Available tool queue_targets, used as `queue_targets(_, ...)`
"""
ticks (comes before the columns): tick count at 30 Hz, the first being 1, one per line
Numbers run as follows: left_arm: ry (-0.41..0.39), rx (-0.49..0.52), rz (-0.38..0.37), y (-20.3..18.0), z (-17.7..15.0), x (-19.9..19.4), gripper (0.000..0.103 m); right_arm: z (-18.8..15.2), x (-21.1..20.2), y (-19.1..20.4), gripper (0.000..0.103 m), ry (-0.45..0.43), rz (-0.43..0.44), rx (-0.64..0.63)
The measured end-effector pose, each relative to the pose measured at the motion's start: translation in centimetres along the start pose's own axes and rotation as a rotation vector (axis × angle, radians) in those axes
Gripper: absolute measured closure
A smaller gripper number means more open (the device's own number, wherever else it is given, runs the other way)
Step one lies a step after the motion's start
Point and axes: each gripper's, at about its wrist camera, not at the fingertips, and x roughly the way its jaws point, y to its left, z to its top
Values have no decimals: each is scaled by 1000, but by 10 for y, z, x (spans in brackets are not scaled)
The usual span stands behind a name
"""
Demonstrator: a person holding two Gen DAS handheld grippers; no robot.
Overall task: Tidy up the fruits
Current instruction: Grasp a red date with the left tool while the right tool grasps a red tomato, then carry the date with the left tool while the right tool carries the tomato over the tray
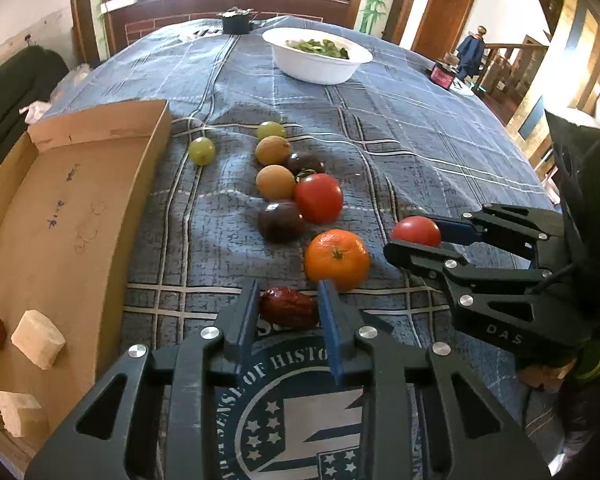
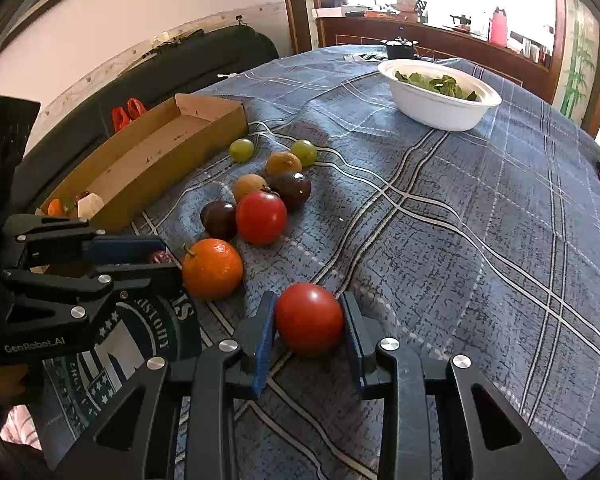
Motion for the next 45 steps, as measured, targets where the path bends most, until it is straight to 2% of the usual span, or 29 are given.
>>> queue_targets(5, -13, 29, -3, -5, -1, -3, 77, -5, -15, 7, 71, -14, -19, -22)
queue_targets(10, -39, 51, -6, -8, -3, -17, 77, -11, -38, 5, 71, -44, -24, 7)
queue_targets(20, -78, 3, 3, 1, -9, -51, 77, -20, -78, -2, 71, -118, 0, 87)
queue_targets(35, -136, -39, 115, 5, -16, -92, 77, -28, -113, 8, 71, -193, 75, 160)
queue_targets(45, -152, -69, 168, 22, -26, -109, 77, -23, -107, 36, 71, -179, 139, 146)
